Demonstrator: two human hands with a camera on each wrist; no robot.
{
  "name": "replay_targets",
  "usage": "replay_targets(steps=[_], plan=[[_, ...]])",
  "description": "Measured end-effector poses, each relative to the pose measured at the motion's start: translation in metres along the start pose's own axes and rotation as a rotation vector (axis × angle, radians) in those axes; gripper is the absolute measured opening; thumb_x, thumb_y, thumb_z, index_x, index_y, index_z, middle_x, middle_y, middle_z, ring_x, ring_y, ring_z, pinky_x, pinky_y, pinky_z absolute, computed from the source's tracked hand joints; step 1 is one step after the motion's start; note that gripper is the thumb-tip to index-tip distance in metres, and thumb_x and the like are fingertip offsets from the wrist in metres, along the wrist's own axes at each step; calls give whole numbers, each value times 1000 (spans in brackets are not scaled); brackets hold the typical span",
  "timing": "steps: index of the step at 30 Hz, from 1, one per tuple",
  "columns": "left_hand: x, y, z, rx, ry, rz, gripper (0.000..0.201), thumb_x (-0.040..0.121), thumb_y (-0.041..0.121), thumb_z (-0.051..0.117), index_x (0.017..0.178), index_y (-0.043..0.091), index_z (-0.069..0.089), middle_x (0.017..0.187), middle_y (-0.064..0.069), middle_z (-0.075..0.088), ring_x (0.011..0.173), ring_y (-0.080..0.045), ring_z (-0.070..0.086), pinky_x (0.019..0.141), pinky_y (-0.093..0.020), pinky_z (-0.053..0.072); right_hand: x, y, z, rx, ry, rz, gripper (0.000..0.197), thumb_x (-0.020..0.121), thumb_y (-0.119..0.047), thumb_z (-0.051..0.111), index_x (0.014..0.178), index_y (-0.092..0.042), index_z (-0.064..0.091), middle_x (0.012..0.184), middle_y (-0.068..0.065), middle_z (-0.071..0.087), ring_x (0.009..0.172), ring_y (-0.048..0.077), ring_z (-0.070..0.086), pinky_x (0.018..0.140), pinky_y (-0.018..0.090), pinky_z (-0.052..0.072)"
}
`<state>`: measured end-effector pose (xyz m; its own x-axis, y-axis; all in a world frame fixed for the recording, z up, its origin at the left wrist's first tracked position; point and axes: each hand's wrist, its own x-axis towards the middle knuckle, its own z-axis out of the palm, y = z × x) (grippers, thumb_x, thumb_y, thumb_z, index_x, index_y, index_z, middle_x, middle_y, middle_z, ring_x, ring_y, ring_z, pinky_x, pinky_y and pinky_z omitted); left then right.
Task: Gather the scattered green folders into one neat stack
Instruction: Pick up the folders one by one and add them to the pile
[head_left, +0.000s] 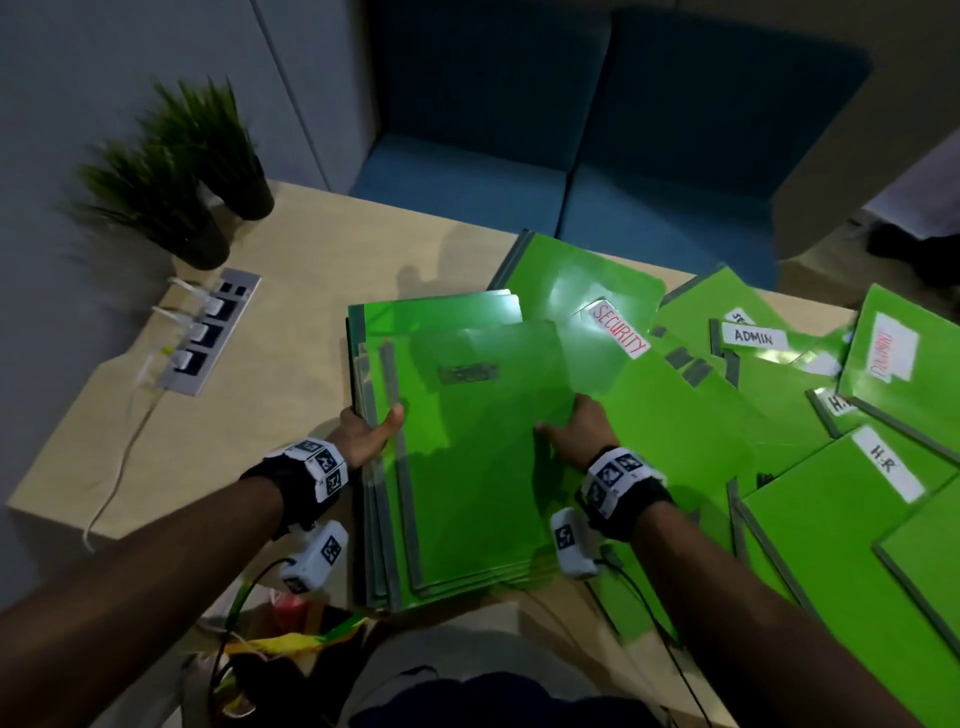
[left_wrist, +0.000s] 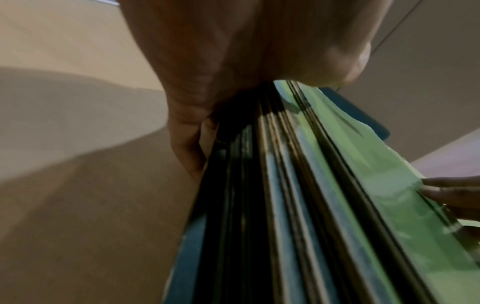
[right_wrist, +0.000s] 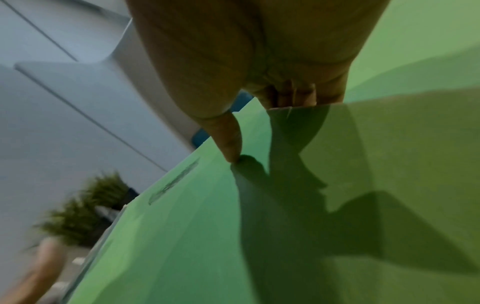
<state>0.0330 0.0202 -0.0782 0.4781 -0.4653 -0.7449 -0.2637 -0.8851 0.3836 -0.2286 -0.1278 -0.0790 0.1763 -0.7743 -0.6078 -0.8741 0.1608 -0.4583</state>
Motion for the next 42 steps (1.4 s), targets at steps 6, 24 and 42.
replay_targets(steps=[6, 24, 42], plan=[[22, -27, -2, -202, -127, 85, 131, 42, 83, 74, 144, 7, 39, 143, -8, 50, 125, -28, 54, 106, -43, 42, -21, -27, 17, -137, -33, -33, 68, 86, -38, 66, 139, -4, 39, 135, 19, 48, 121, 36, 52, 100, 40, 47], [-40, -15, 1, -657, -226, 370, 108, 31, 47, 92, 127, 21, 50, 114, -4, 68, 98, -14, 68, 82, -30, 56, -4, -61, -43, 363, 71, -456, 57, 90, -46, 58, 142, -30, 40, 139, 12, 39, 121, 22, 42, 109, 42, 34], [2, 68, 3, -299, 272, 447, 22, 95, 39, 54, 97, 18, 55, 99, -15, 54, 89, -28, 54, 70, -28, 38, -6, -42, -25, 453, 72, -281, 20, 92, -36, 60, 94, -16, 58, 113, 3, 41, 107, 23, 47, 98, 37, 40]])
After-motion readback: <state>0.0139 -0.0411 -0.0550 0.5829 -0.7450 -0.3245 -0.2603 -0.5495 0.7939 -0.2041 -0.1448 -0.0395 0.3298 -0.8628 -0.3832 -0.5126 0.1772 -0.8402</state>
